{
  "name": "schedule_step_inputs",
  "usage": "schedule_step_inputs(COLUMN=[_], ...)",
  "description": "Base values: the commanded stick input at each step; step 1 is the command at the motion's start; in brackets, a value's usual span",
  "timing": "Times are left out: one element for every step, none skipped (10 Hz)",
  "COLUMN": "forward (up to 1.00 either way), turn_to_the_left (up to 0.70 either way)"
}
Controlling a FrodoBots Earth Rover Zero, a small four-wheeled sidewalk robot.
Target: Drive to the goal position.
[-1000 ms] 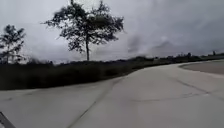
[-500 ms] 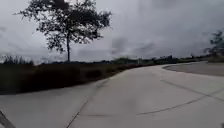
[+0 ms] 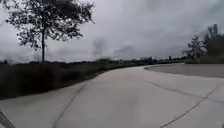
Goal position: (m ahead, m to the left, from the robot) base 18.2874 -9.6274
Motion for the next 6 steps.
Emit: schedule_step_inputs(forward=[0.85, 0.85, 0.85, 0.85, 0.85, 0.85], turn_to_the_left=[0.0, 0.0, 0.0, 0.0, 0.0, 0.0])
